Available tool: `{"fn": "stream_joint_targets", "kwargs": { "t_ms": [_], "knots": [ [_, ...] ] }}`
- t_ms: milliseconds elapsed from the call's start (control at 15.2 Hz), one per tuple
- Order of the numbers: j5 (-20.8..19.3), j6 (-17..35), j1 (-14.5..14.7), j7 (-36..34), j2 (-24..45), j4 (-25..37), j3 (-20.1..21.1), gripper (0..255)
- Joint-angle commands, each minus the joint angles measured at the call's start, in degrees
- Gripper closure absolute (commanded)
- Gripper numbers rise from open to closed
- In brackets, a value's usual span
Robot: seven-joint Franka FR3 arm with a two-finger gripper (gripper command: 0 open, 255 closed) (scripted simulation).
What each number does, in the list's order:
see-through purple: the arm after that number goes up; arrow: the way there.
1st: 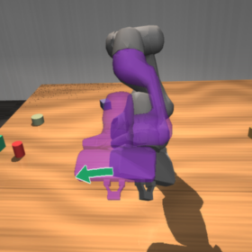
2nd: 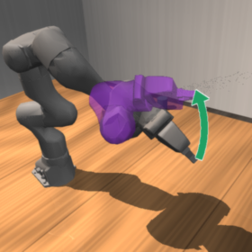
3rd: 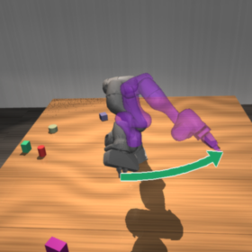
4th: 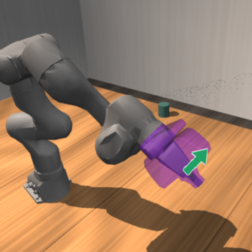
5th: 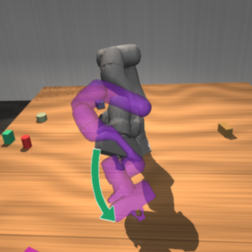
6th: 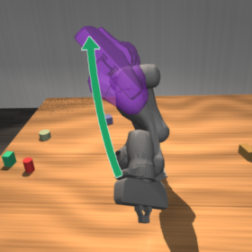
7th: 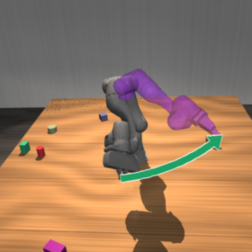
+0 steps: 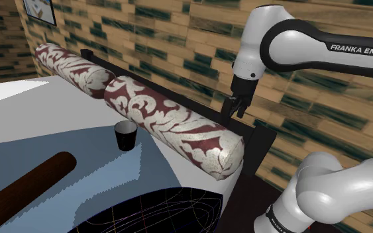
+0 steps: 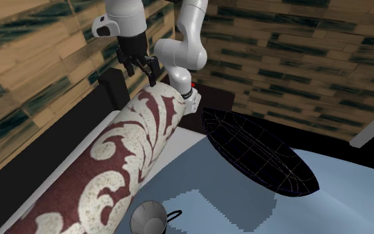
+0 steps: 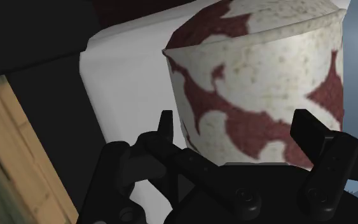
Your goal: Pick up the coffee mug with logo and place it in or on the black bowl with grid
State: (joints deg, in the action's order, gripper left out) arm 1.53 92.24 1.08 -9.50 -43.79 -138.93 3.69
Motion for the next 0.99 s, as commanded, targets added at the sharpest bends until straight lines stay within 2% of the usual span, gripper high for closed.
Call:
{"fn": "stream_joint_targets", "kwargs": {
  "t_ms": [0,462,924],
  "knots": [
    [0.0,0.0,0.0,0.0,0.0,0.0,0.0,0],
    [0.3,9.0,2.2,-0.6,13.7,6.1,4.3,0],
    [-1.8,15.1,3.8,-1.9,27.8,15.2,8.6,0]
  ]
}}
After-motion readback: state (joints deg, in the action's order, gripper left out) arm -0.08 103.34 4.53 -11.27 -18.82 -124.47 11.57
